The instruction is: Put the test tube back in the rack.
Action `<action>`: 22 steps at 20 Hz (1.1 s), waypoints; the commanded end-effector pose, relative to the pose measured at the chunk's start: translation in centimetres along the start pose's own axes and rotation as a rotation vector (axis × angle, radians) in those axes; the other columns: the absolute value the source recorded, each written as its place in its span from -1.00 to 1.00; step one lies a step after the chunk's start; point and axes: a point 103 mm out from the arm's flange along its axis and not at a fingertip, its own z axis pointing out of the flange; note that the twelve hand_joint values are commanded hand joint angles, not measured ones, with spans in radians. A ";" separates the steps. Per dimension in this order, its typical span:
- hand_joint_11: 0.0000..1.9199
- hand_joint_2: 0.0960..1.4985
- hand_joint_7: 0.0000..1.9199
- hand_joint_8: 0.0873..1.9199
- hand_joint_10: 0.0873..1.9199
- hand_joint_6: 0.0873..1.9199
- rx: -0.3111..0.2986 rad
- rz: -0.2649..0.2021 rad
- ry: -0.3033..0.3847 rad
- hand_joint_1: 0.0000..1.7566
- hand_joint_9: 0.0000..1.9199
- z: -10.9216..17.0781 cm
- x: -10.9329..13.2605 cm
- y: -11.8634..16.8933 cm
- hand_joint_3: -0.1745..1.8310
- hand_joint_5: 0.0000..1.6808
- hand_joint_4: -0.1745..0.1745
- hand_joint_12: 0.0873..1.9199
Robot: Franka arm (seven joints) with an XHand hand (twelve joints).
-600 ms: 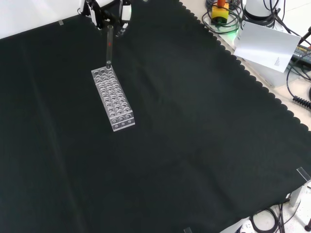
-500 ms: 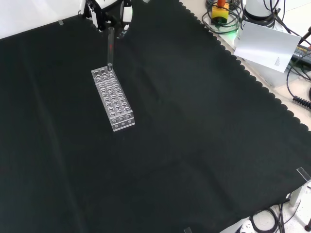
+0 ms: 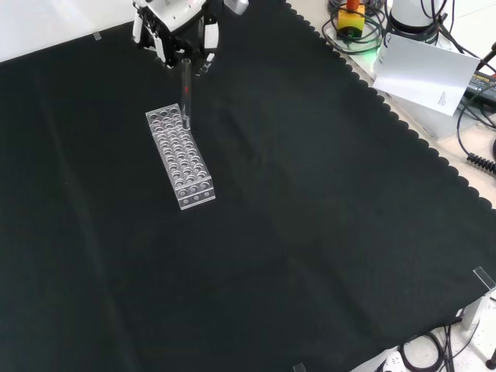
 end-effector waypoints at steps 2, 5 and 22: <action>-0.04 -0.33 0.90 -0.71 -0.69 -0.64 0.062 -0.053 -0.067 0.40 0.73 0.4 1.2 0.4 -0.08 0.69 -1.00 0.17; -0.04 -0.33 0.90 -0.71 -0.69 -0.64 0.082 -0.062 -0.090 0.40 0.73 0.6 1.6 0.6 -0.08 0.69 -1.00 0.17; -0.05 -0.33 0.90 -0.71 -0.69 -0.63 0.128 -0.071 -0.119 0.40 0.73 3.6 1.2 2.0 -0.08 0.69 -1.00 0.17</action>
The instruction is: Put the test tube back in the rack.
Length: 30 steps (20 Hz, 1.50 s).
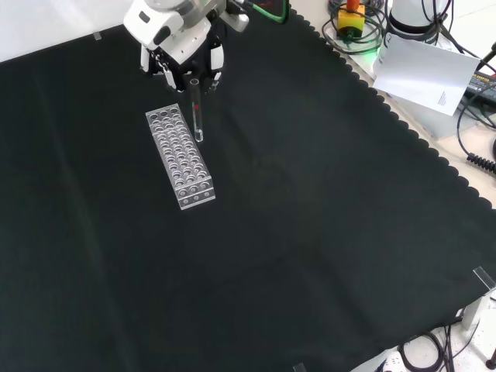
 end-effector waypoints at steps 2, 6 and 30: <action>-0.05 -0.33 0.90 -0.71 -0.69 -0.63 0.022 0.005 -0.018 0.40 0.73 0.5 0.1 1.1 -0.08 0.69 -1.00 0.17; -0.05 -0.33 0.90 -0.71 -0.69 -0.63 0.025 0.004 -0.001 0.40 0.73 1.0 -0.1 1.6 -0.08 0.69 -1.00 0.17; -0.05 -0.33 0.90 -0.71 -0.70 -0.63 0.087 -0.014 -0.016 0.40 0.74 3.6 -0.3 4.8 -0.08 0.69 -1.00 0.17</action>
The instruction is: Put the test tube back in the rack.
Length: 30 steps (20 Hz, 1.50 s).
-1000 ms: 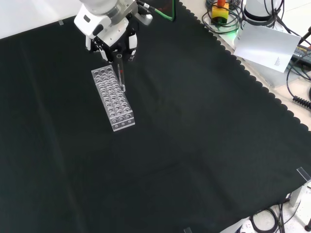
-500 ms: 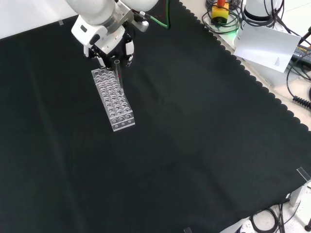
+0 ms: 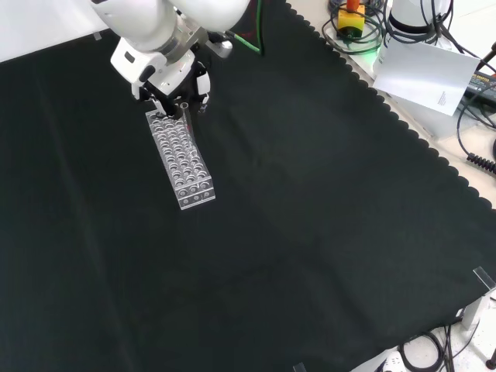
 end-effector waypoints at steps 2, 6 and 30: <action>-0.05 -0.33 0.90 -0.71 -0.70 -0.63 0.011 -0.005 0.004 0.40 0.74 0.1 0.2 0.3 -0.08 0.69 -1.00 0.17; -0.06 -0.33 0.90 -0.71 -0.70 -0.63 0.014 -0.009 0.007 0.40 0.74 0.2 0.2 0.4 -0.08 0.69 -1.00 0.17; -0.06 -0.33 0.91 -0.71 -0.70 -0.62 0.045 -0.027 0.024 0.40 0.74 1.6 1.5 1.6 -0.08 0.69 -1.00 0.18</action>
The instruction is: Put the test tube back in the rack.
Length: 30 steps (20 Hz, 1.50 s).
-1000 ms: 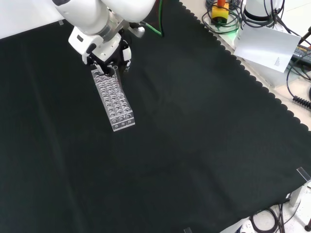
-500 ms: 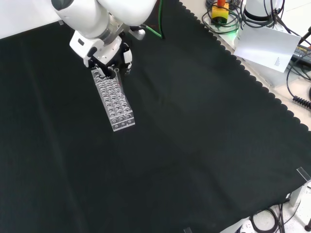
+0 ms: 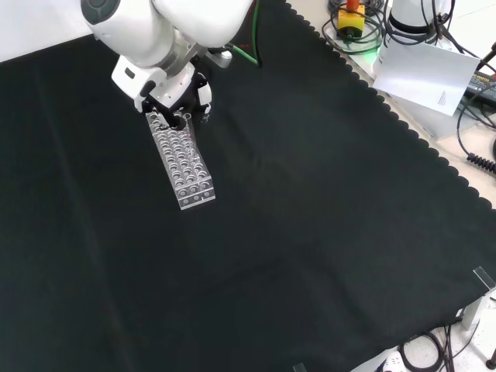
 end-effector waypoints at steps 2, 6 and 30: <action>-0.06 -0.33 0.91 -0.71 -0.70 -0.62 0.017 -0.003 0.006 0.40 0.74 0.7 0.4 0.6 -0.08 0.69 -1.00 0.18; -0.06 -0.33 0.91 -0.71 -0.70 -0.62 0.028 0.000 0.013 0.40 0.74 1.0 0.2 0.9 -0.08 0.69 -1.00 0.18; -0.06 -0.33 0.91 -0.71 -0.70 -0.62 0.109 -0.023 -0.013 0.40 0.74 2.7 -0.1 2.2 -0.08 0.69 -1.00 0.18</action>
